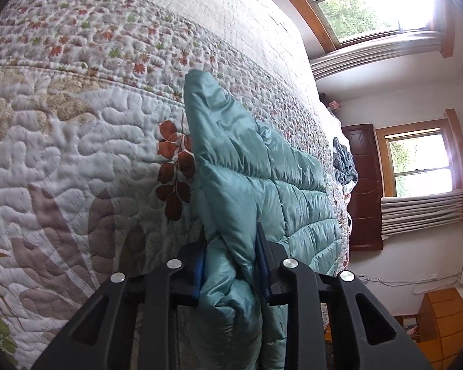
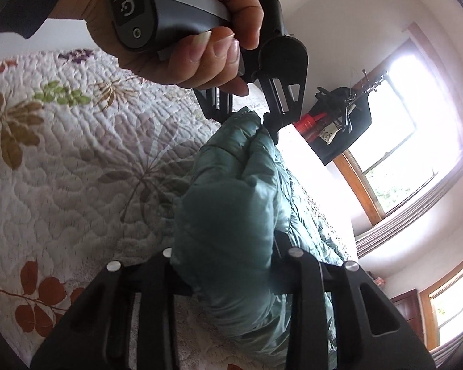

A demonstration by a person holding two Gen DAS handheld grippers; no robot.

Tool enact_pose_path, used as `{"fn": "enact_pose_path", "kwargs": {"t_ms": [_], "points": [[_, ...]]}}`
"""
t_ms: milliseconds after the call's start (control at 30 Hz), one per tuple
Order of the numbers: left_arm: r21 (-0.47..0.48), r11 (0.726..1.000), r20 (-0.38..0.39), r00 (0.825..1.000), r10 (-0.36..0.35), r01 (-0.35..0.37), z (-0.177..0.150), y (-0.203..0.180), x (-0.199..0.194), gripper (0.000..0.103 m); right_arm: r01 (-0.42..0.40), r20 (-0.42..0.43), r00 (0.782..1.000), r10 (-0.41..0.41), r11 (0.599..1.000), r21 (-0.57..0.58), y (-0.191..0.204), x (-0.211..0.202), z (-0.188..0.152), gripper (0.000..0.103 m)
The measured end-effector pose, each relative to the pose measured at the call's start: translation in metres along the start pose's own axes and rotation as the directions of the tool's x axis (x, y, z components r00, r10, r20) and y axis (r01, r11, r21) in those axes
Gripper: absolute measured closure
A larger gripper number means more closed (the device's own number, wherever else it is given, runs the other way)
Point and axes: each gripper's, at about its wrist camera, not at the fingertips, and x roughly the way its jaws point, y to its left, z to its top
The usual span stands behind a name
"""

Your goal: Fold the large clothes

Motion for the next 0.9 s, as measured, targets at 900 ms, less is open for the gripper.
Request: {"fn": "enact_pose_path", "kwargs": {"t_ms": [900], "points": [[0.112,0.954,0.031,0.960,0.277,-0.279,0.012,-0.153,-0.019,0.076,-0.074,0.133,0.991,0.034,0.949,0.307,-0.090,-0.040,-0.021,0.073]]}}
